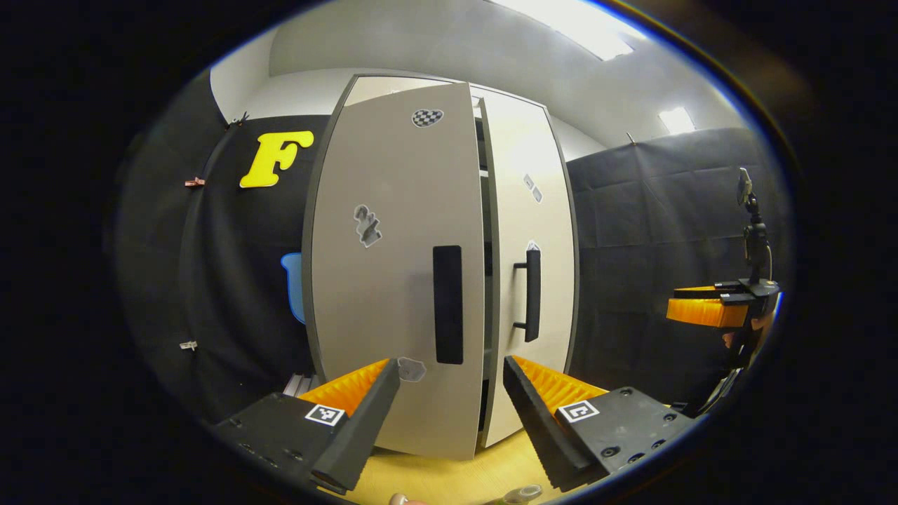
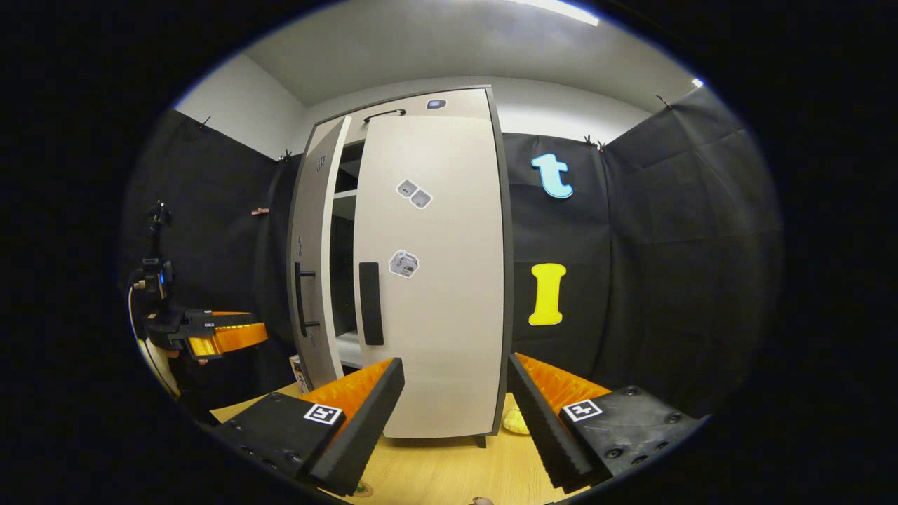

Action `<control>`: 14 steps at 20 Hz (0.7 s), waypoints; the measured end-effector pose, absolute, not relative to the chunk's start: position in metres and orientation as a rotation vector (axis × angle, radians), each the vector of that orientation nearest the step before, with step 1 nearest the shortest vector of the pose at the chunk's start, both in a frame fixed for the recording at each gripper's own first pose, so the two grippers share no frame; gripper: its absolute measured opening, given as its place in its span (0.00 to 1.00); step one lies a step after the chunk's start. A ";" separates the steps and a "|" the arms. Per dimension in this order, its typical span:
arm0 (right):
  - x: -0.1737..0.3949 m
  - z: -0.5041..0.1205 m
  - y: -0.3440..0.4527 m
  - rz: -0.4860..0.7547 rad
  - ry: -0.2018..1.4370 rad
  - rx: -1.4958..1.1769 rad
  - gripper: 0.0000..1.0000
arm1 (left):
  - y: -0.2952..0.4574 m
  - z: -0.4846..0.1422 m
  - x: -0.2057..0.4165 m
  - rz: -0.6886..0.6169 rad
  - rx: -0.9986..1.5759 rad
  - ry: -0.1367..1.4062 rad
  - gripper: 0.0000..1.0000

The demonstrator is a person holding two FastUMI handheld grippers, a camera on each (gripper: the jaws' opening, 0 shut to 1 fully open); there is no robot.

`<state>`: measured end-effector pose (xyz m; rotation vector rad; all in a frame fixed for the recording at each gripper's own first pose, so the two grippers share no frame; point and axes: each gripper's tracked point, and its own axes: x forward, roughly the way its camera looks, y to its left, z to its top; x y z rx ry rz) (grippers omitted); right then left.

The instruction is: Grasp the bottle in the cabinet with the left hand and place it on the coaster, then close the right door with the right hand and the left door with the left hand.

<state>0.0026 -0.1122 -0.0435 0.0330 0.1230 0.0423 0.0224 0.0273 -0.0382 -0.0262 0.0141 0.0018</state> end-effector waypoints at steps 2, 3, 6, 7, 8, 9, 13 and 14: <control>0.002 -0.042 -0.104 0.056 0.119 0.020 0.98 | 0.030 -0.034 0.014 0.017 -0.032 0.006 0.95; 0.003 -0.038 -0.099 0.067 0.107 0.014 0.98 | 0.032 -0.032 0.011 0.025 -0.035 0.007 0.95; 0.002 -0.037 -0.087 0.097 0.104 0.007 0.98 | 0.033 -0.022 0.000 0.057 -0.022 -0.003 0.95; 0.002 -0.035 -0.084 0.105 0.101 0.009 0.98 | 0.034 -0.020 -0.002 0.064 -0.022 -0.008 0.95; 0.002 -0.033 -0.083 0.110 0.097 0.012 0.98 | 0.035 -0.018 -0.004 0.069 -0.025 -0.013 0.95; 0.001 -0.031 -0.082 0.112 0.094 0.016 0.98 | 0.038 -0.016 -0.004 0.076 -0.028 -0.017 0.95; -0.002 -0.029 -0.079 0.119 0.098 0.032 0.98 | 0.044 -0.014 -0.005 0.093 -0.020 -0.007 0.95; -0.002 -0.029 -0.079 0.122 0.095 0.030 0.98 | 0.044 -0.013 -0.007 0.092 -0.023 -0.008 0.95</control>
